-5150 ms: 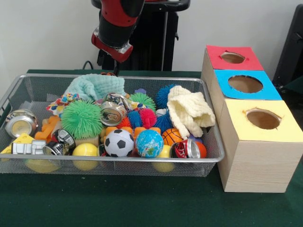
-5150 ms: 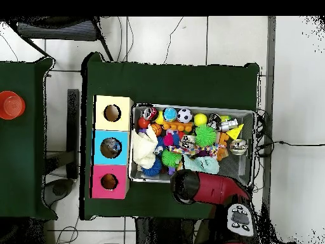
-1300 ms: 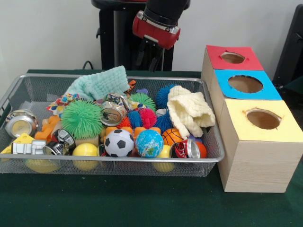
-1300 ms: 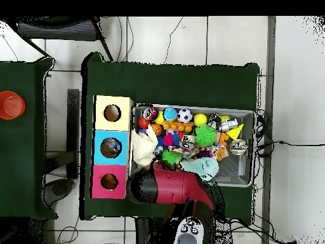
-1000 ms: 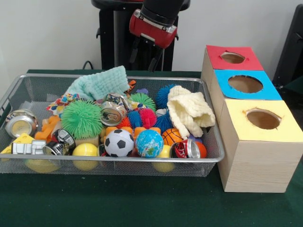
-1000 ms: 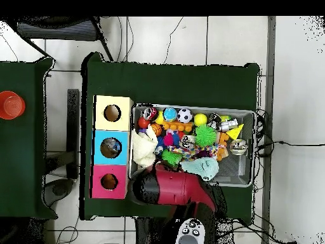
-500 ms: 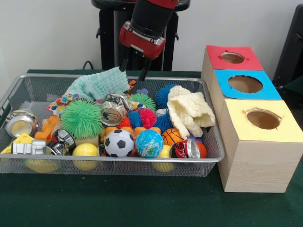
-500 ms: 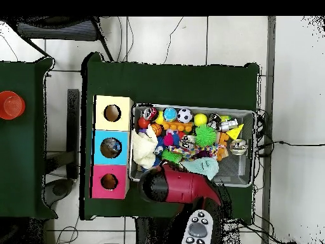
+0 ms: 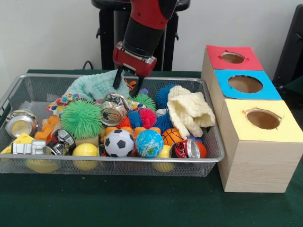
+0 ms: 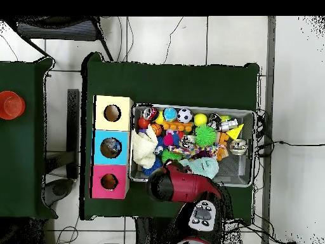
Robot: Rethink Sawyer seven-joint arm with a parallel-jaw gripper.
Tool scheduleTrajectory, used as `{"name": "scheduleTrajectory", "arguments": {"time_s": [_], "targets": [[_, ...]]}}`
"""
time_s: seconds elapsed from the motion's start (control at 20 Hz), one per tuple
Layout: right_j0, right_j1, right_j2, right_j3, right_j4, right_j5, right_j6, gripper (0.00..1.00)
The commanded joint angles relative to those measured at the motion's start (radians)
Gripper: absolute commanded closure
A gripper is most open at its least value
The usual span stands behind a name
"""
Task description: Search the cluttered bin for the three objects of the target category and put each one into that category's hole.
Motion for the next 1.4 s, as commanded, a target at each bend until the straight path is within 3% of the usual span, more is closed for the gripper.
{"name": "scheduleTrajectory", "arguments": {"time_s": [0.05, 0.4, 0.7, 0.75, 1.15, 1.4], "targets": [[-0.008, 0.071, 0.079, 0.037, 0.079, -0.072, 0.225, 0.0], [-0.005, 0.015, 0.072, 0.061, 0.099, 0.019, 0.18, 0.0], [0.035, 0.025, 0.024, 0.026, 0.082, 0.075, 0.123, 0.0], [0.044, 0.029, 0.014, 0.022, 0.08, 0.071, 0.121, 1.0], [0.067, -0.003, -0.018, 0.062, 0.118, 0.029, 0.181, 1.0], [0.011, -0.017, 0.008, 0.032, 0.094, 0.061, 0.117, 1.0]]}}
